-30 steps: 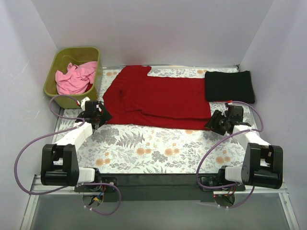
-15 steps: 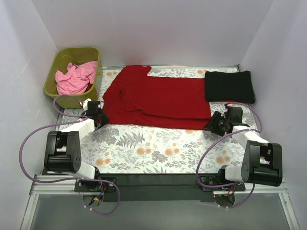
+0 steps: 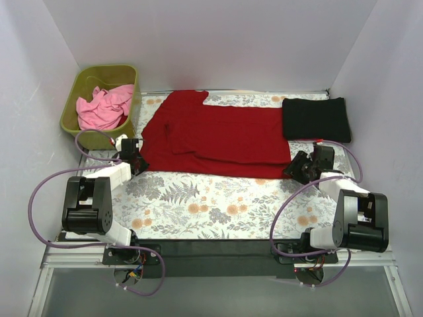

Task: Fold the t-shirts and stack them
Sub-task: Fold the tshirt

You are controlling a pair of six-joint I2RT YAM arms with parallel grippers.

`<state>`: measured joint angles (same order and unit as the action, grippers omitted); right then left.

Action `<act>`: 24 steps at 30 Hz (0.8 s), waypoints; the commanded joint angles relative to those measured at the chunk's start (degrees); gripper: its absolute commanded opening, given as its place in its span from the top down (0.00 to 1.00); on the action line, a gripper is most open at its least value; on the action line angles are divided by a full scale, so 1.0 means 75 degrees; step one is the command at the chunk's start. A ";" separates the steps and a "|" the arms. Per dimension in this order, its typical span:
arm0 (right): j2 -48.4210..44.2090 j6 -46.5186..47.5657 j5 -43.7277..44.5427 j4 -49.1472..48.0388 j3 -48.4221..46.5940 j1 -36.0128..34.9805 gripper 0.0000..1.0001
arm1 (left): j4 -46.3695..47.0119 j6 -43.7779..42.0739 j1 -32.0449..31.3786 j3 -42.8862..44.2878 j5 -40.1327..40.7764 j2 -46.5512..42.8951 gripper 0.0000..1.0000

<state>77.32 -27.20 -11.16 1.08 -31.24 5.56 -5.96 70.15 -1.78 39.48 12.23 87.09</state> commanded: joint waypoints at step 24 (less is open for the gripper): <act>-0.0850 0.0439 0.0984 0.1284 0.0685 0.0969 0.99 | -0.2838 0.1554 0.0483 -0.0691 0.1018 -0.1496 1.00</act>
<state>73.43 -26.28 -8.84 4.21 -27.92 11.31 -18.92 76.64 -0.67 37.82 15.59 80.97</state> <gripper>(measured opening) 0.013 0.044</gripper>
